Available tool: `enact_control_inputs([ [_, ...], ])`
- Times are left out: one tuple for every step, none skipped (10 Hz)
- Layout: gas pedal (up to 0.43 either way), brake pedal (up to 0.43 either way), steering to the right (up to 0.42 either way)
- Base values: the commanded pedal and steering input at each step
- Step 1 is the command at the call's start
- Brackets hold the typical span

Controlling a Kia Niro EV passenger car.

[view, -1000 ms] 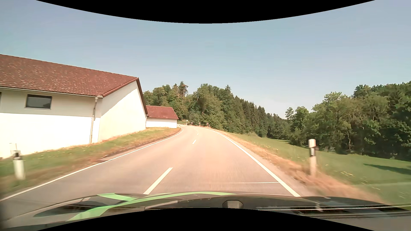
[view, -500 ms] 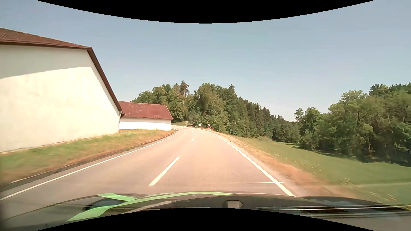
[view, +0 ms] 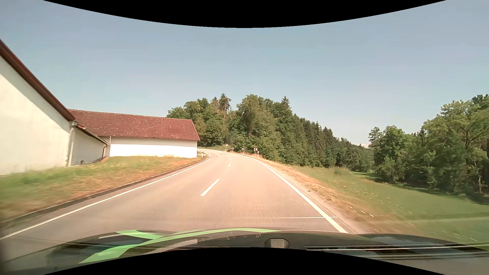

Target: Follow the waypoints while adhering to traffic rules and regulations

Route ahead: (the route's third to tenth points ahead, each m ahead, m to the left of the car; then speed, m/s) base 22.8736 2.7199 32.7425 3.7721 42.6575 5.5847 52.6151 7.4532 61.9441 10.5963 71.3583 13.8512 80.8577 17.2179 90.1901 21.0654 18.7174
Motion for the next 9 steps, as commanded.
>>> enact_control_inputs([
  [0.248, 0.000, -0.024],
  [0.260, 0.000, -0.025],
  [0.268, 0.000, -0.025],
  [0.287, 0.000, -0.026],
  [0.287, 0.000, -0.026],
  [0.287, 0.000, -0.026],
  [0.287, 0.000, -0.026],
  [0.260, 0.000, -0.026],
  [0.248, 0.000, -0.027],
])
